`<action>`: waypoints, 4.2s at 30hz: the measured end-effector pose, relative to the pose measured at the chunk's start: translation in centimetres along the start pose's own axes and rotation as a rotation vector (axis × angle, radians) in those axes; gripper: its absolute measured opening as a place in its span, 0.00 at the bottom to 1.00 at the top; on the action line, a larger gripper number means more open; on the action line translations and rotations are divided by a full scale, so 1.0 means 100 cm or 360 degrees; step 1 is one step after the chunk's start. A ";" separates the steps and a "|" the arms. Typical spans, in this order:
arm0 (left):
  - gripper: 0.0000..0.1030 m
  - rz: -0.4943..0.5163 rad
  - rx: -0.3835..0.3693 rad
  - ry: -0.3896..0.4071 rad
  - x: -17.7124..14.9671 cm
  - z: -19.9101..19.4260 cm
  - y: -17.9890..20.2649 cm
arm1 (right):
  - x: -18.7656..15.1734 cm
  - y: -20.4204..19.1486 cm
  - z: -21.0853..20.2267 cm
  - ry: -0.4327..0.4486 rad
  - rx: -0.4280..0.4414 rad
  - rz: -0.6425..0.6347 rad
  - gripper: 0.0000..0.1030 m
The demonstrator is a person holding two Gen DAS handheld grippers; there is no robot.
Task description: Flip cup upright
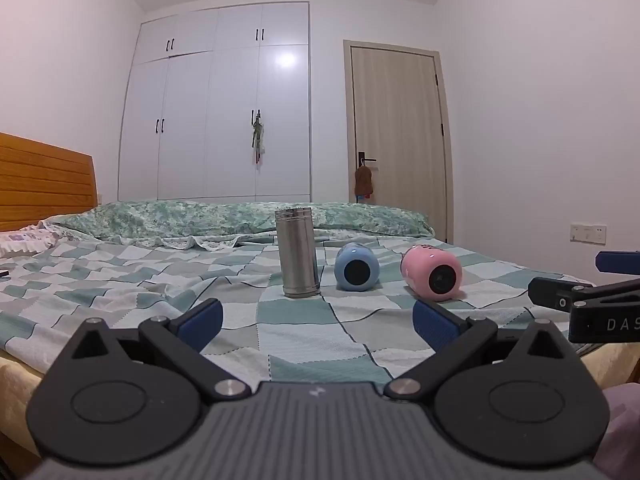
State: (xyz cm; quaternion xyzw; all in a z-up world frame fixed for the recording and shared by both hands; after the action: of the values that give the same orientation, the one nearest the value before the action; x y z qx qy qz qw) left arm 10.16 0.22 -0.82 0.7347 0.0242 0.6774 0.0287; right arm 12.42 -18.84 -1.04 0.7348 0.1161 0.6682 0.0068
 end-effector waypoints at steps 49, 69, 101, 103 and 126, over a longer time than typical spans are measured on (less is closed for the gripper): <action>1.00 -0.0015 -0.0004 0.0001 0.000 -0.005 0.003 | 0.000 0.000 0.000 -0.0003 -0.0002 0.0001 1.00; 1.00 -0.0018 -0.0004 0.0003 0.000 -0.005 0.003 | 0.000 0.000 -0.001 -0.0003 -0.0002 -0.0001 1.00; 1.00 0.0036 -0.0160 -0.0142 0.025 0.057 0.047 | 0.013 0.061 0.043 -0.0063 -0.0068 0.0101 1.00; 1.00 0.0040 -0.0177 -0.0181 0.030 0.074 0.056 | 0.015 0.073 0.056 -0.0084 -0.0070 0.0116 1.00; 1.00 -0.0022 -0.0210 -0.0827 0.033 0.288 0.144 | 0.024 0.165 0.234 -0.0497 0.0069 -0.0025 1.00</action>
State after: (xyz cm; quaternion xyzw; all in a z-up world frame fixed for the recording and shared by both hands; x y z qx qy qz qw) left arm 39.09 -14.12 1.24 0.8803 -0.0231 0.4660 0.0864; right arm 38.27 -31.09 1.54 0.8288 0.1338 0.5432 0.0140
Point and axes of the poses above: each gripper's, at about its wrist camera, not at the fingertips, and z roughly the way its jaws point, y to its right, x to its top, the point moved 10 cm from there along z, roughly the way its jaws point, and after that the axes turned 6 degrees about -z, right-handed, at the moved point
